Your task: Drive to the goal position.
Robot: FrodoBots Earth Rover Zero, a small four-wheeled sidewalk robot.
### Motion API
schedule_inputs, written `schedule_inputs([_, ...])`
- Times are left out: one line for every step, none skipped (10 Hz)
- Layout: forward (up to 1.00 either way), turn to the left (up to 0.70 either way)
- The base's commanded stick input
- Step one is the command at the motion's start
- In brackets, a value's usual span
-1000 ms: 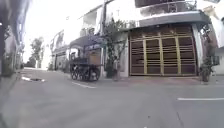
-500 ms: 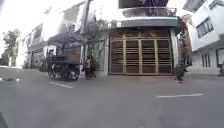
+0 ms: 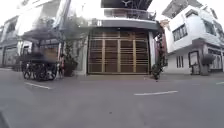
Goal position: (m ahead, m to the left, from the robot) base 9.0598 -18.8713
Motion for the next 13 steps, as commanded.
schedule_inputs([0.00,-1.00])
schedule_inputs([0.00,-1.00])
schedule_inputs([0.00,-1.00])
schedule_inputs([0.00,-1.00])
schedule_inputs([0.00,-1.00])
schedule_inputs([0.00,-1.00])
schedule_inputs([0.00,-1.00])
schedule_inputs([0.00,-1.00])
schedule_inputs([0.00,-1.00])
schedule_inputs([0.85,-0.49])
schedule_inputs([1.00,-0.40])
schedule_inputs([1.00,-0.40])
schedule_inputs([1.00,-0.40])
